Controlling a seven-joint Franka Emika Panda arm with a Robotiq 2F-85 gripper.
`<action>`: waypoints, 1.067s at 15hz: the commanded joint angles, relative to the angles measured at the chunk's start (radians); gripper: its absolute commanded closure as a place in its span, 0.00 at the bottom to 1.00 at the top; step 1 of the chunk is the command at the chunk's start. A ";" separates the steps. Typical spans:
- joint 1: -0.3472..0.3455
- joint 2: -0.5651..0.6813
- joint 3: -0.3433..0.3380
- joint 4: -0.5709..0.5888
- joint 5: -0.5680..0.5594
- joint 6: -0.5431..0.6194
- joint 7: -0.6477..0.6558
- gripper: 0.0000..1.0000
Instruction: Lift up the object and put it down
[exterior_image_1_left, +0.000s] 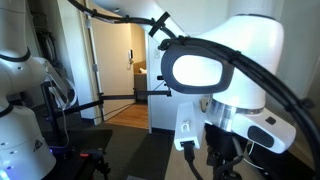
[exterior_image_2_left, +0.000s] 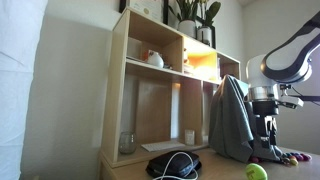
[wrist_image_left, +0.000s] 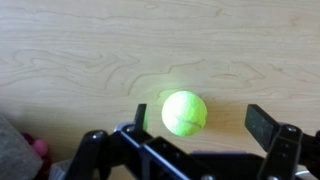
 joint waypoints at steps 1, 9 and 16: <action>-0.001 -0.001 0.001 0.000 -0.001 -0.001 0.000 0.00; 0.022 0.021 0.002 0.031 -0.031 -0.013 0.017 0.00; 0.054 0.072 0.012 0.106 -0.069 -0.025 0.018 0.00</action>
